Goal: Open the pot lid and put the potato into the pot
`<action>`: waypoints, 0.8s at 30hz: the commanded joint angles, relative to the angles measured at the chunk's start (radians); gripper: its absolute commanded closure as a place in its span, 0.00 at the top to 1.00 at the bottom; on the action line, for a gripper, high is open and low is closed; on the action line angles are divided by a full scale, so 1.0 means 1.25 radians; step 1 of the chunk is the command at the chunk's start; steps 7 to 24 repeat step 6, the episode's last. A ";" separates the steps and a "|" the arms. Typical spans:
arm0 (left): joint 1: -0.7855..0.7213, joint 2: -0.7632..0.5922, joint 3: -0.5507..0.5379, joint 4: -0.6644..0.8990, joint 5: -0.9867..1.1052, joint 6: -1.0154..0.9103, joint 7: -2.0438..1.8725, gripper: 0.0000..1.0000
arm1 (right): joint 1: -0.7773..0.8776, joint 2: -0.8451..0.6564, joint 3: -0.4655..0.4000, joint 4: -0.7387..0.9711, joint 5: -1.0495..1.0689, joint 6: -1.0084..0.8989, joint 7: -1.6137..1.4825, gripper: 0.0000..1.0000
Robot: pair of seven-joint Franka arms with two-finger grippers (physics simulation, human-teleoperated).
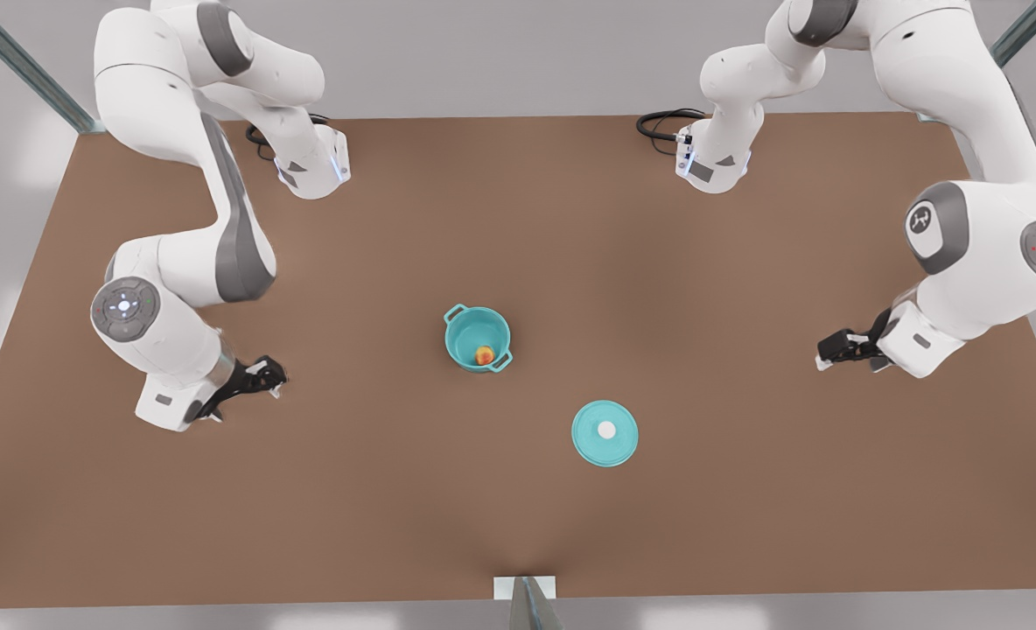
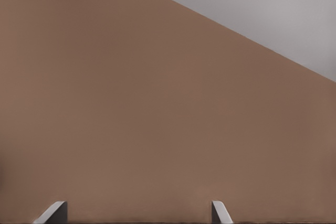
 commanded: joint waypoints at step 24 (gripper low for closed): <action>-0.003 0.005 -0.002 0.003 -0.009 0.003 -0.001 1.00 | -0.031 -0.006 -0.015 0.018 -0.039 -0.089 0.049 1.00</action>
